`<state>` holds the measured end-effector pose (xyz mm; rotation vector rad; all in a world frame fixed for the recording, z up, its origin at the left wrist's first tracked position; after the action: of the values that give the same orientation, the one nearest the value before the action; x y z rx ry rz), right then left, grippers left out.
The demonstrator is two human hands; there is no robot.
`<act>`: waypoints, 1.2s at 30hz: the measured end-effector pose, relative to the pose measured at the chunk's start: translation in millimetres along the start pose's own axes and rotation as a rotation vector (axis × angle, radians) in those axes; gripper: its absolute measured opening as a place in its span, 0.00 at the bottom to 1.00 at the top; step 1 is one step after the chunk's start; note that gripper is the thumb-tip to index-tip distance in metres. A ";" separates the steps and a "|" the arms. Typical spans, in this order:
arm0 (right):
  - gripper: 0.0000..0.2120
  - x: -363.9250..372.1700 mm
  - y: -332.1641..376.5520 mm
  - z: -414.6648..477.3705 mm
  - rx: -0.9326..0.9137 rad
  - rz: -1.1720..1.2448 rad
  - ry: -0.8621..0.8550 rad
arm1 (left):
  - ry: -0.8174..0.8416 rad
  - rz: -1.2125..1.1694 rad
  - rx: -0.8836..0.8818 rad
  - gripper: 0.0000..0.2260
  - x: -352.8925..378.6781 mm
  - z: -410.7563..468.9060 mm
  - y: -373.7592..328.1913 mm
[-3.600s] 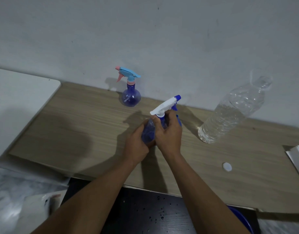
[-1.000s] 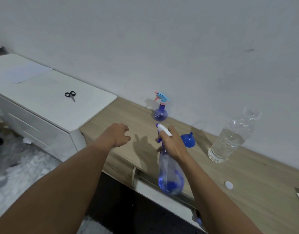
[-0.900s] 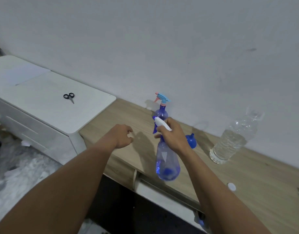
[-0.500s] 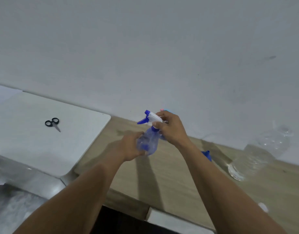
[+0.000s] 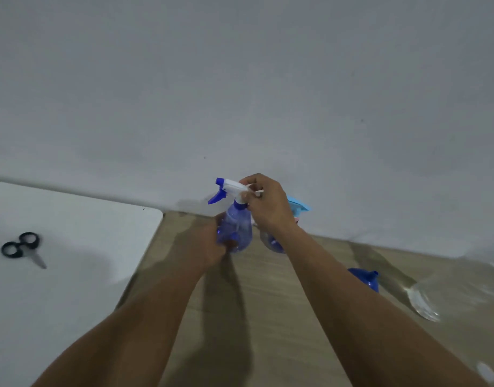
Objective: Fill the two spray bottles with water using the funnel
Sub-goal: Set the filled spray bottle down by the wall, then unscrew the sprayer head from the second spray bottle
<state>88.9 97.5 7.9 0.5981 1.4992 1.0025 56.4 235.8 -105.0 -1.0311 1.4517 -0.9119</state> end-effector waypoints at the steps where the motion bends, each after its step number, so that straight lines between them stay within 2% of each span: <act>1: 0.09 0.5 -0.6 4.3 0.000 0.000 -0.009 | 0.023 -0.032 0.008 0.06 0.4 5.8 1.5; 4: 0.10 0.9 -1.9 14.3 0.010 0.008 -0.017 | -0.003 0.085 -0.006 0.14 -4.7 11.0 4.5; 7: 0.11 1.4 -4.5 19.4 0.011 0.001 -0.014 | -0.014 0.555 -0.015 0.28 -11.0 8.9 1.0; 8: 0.13 0.9 -5.9 19.9 0.014 0.008 -0.006 | -0.022 0.641 -0.029 0.32 -12.5 8.7 0.8; 11: 0.20 -4.2 -7.9 16.8 0.013 0.021 0.004 | -0.071 0.542 -0.072 0.39 -11.1 6.1 -1.9; 12: 0.21 -9.0 -8.0 14.0 0.002 -0.011 -0.005 | -0.132 0.562 -0.019 0.38 -9.4 4.2 -0.3; 14: 0.21 -22.8 -9.1 7.7 -0.029 -0.106 -0.051 | -0.264 0.556 0.166 0.28 1.3 -4.3 5.9; 16: 0.19 -37.9 -12.6 0.7 -0.097 -0.209 -0.117 | -0.330 0.504 0.179 0.19 15.8 -18.8 9.0; 18: 0.18 -48.6 -18.0 -7.1 -0.191 -0.312 -0.162 | -0.343 0.448 0.183 0.18 36.1 -28.6 7.0; 21: 0.19 -60.8 -27.6 -15.5 -0.225 -0.382 -0.269 | -0.257 0.395 0.239 0.15 70.0 -31.2 -9.2; 23: 0.23 -68.8 -37.0 -16.6 -0.124 -0.424 -0.296 | -0.161 0.316 0.197 0.15 89.3 -23.0 -17.8; 26: 0.29 -73.3 -52.9 -18.1 0.093 -0.632 -0.073 | -0.043 0.256 0.092 0.25 114.2 -7.8 -20.7; 29: 0.31 -71.0 -64.1 -19.6 0.105 -0.695 0.030 | 0.085 -0.164 -0.083 0.17 125.5 -0.8 -33.5; 31: 0.29 -73.2 -64.8 -19.7 0.051 -0.698 0.013 | 0.081 -0.240 -0.058 0.14 129.3 2.2 -32.5; 34: 0.15 -82.8 -64.6 -24.7 0.040 -0.664 -0.016 | 0.073 -0.186 0.031 0.11 128.4 6.7 -34.8; 36: 0.09 -91.3 -65.4 -32.0 0.070 -0.647 0.009 | 0.081 -0.193 0.002 0.09 129.5 9.5 -39.2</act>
<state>86.6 -18.9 -1.0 0.1279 1.5895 0.4512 65.1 100.6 -111.7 -1.1590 1.4348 -1.1036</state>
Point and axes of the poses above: each hand's wrist, its own z-axis towards the middle knuckle, its own x-axis out of the palm, y = z × x, the point moved 1 cm from there along z, towards the middle knuckle, and after that the axes turned 7 degrees about y, right-handed, at the moved point
